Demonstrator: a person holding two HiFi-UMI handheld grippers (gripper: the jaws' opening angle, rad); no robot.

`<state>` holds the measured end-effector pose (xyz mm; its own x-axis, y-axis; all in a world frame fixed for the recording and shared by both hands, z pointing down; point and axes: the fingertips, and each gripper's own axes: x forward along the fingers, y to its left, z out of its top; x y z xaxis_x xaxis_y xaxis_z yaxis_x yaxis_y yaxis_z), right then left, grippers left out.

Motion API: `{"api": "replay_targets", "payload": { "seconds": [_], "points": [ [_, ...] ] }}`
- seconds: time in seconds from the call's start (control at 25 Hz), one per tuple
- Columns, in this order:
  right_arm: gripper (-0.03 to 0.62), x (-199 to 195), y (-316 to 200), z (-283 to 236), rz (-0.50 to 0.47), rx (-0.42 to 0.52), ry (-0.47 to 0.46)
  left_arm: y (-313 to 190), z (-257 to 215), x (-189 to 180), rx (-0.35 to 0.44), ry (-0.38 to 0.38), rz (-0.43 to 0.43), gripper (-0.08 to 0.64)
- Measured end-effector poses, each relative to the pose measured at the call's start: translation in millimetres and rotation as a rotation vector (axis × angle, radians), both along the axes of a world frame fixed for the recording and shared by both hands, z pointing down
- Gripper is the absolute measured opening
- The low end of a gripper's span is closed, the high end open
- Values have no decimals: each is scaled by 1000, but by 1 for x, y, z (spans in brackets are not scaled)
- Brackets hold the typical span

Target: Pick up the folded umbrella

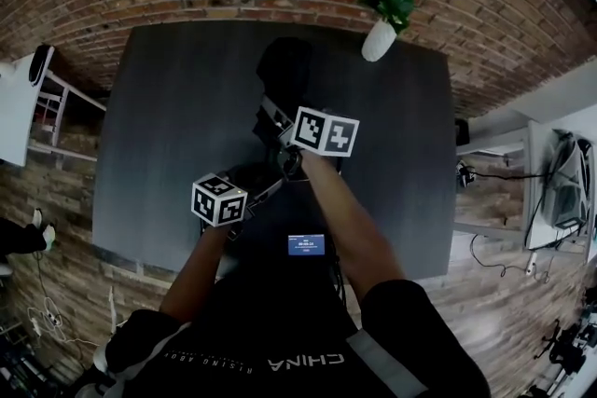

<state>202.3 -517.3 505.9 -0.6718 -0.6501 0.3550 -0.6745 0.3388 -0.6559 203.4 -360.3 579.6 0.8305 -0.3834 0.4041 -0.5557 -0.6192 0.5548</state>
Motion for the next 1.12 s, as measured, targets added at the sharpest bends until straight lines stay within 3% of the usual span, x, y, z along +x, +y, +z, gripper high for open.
{"api": "replay_targets", "payload": {
  "seconds": [0.52,0.76,1.12],
  "points": [
    [279,-6,64,-118,-109,310,-106,38,-68,6,170,146,124,198],
    [279,-1,90,-135,-132,359,-117,55,-84,14,209,174,163,186],
    [279,34,118,-144,-147,383,-151,81,-91,46,210,200,133,178]
  ]
}}
